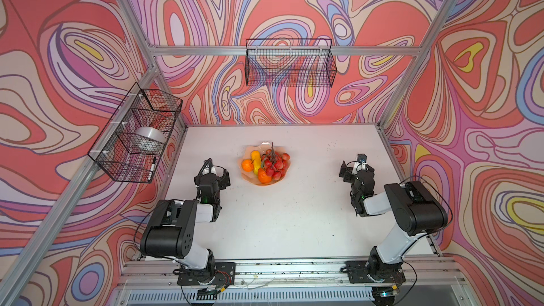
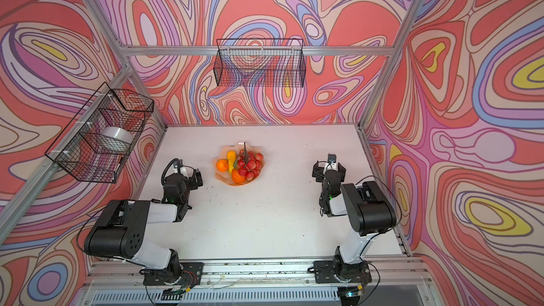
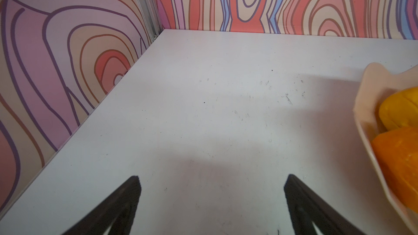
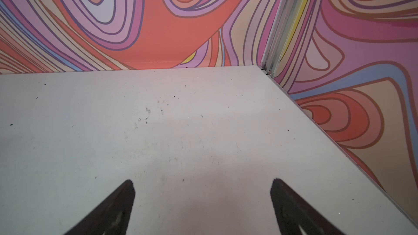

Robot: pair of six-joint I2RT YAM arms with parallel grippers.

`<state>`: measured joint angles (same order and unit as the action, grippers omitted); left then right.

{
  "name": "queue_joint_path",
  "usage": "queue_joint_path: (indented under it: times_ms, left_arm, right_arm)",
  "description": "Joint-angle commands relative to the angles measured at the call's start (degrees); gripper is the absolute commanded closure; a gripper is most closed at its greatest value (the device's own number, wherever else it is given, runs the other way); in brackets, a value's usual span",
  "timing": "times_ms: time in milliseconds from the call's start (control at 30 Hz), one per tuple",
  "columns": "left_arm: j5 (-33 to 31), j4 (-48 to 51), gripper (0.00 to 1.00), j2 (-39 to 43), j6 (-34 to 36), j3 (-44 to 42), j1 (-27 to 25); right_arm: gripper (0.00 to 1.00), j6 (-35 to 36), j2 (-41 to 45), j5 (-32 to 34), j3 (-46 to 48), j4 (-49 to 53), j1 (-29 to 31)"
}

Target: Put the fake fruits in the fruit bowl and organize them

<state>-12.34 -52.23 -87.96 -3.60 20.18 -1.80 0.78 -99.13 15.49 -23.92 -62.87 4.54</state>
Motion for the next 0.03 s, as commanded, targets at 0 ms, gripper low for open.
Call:
queue_joint_path:
  times_ms: [0]
  left_arm:
    - [1.6, -0.1, 0.00, -0.1, 0.8, 0.5, 0.3]
  right_arm:
    - [0.02, -0.3, 0.7, -1.5, 0.7, -0.1, -0.5]
